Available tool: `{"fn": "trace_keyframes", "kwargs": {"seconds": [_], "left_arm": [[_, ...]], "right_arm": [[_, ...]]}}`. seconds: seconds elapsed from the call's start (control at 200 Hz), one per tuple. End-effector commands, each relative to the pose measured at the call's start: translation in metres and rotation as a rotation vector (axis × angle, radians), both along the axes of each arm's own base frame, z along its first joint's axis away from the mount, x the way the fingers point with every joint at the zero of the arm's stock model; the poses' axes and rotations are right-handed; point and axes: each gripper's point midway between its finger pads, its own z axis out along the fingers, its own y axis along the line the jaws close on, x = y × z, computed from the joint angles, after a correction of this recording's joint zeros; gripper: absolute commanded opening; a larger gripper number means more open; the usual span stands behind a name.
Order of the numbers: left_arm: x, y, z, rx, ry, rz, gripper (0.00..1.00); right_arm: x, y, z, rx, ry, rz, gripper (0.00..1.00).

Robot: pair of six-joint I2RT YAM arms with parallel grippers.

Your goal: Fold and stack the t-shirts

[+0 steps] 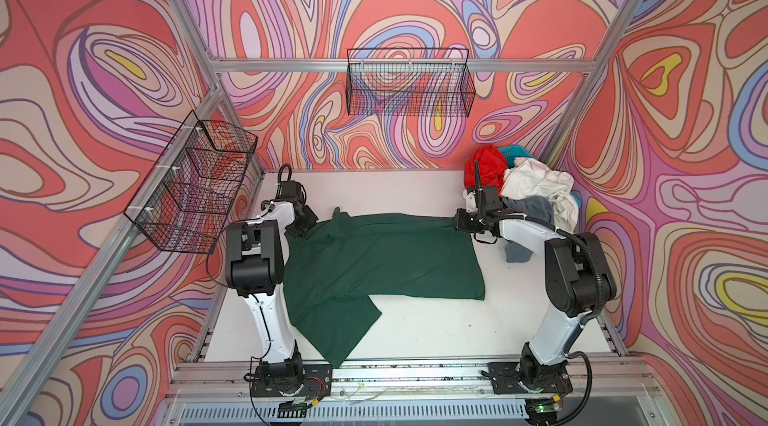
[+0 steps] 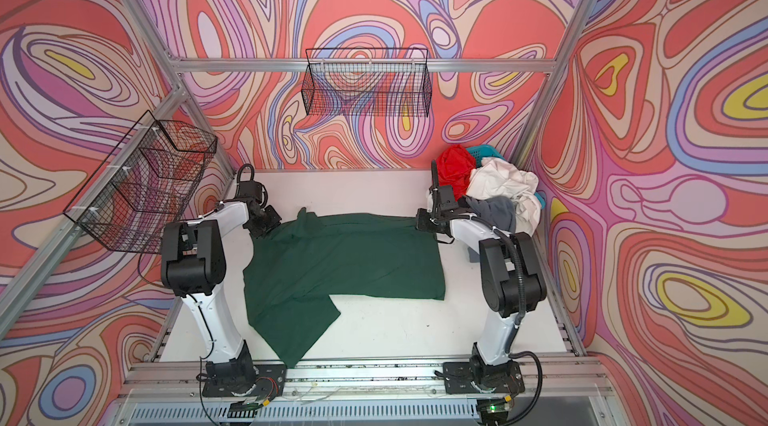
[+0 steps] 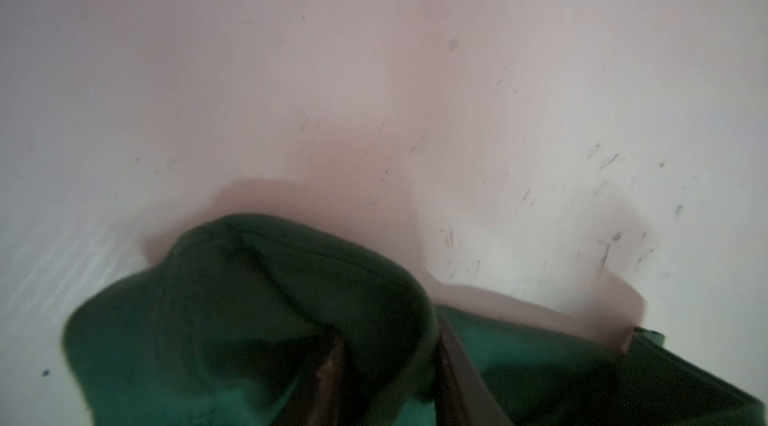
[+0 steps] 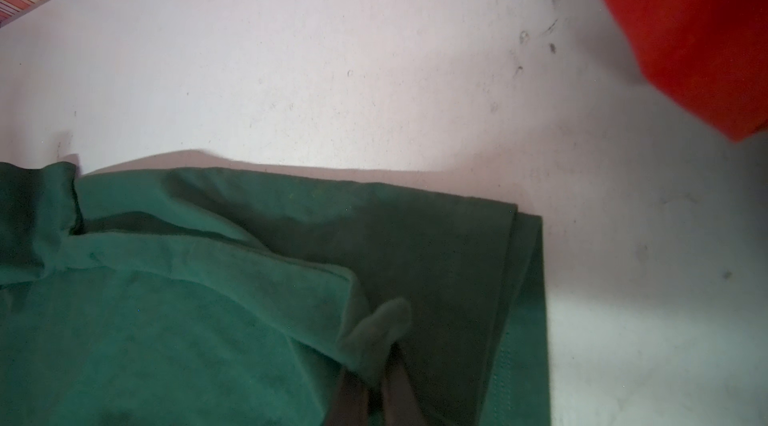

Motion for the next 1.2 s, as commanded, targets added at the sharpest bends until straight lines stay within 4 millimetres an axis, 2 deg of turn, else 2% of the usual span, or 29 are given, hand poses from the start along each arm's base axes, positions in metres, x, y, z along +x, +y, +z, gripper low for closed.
{"fn": "trace_keyframes", "kwargs": {"seconds": [0.0,0.07,0.29,0.376,0.596,0.616,0.681,0.841,1.027,1.112,1.192], "left_arm": [[0.004,0.000,0.002,-0.009,0.007,-0.023,0.05],[0.007,0.000,0.007,-0.002,0.000,-0.034,0.00],[0.025,0.014,0.035,0.068,-0.053,-0.051,0.00],[0.031,0.019,0.039,0.089,-0.059,-0.049,0.00],[0.027,0.036,0.028,0.098,-0.038,-0.006,0.00],[0.027,0.038,0.027,0.099,-0.041,0.001,0.00],[0.021,0.044,0.021,0.105,-0.032,0.027,0.00],[0.015,0.048,0.013,0.110,-0.027,0.054,0.00],[0.017,0.048,0.017,0.110,-0.035,0.055,0.00],[0.017,0.048,0.020,0.109,-0.038,0.060,0.00],[0.019,0.046,0.028,0.094,-0.062,0.060,0.00]], "right_arm": [[-0.002,-0.003,0.006,-0.002,-0.013,-0.001,0.00],[-0.002,-0.003,0.006,-0.002,-0.013,0.000,0.00],[-0.002,-0.007,0.009,-0.023,-0.022,-0.016,0.00],[-0.003,-0.008,0.011,-0.023,-0.029,-0.019,0.00],[-0.011,-0.013,-0.001,-0.040,-0.005,-0.036,0.00],[-0.011,-0.014,0.010,-0.037,-0.029,-0.040,0.00],[-0.014,-0.015,0.009,-0.043,-0.028,-0.045,0.00],[-0.021,-0.021,0.003,-0.053,-0.021,-0.069,0.00],[-0.035,-0.025,-0.006,-0.053,-0.001,-0.085,0.00],[-0.041,-0.026,-0.010,-0.052,0.006,-0.089,0.17],[-0.048,-0.027,-0.012,-0.050,0.010,-0.093,0.28]]}}
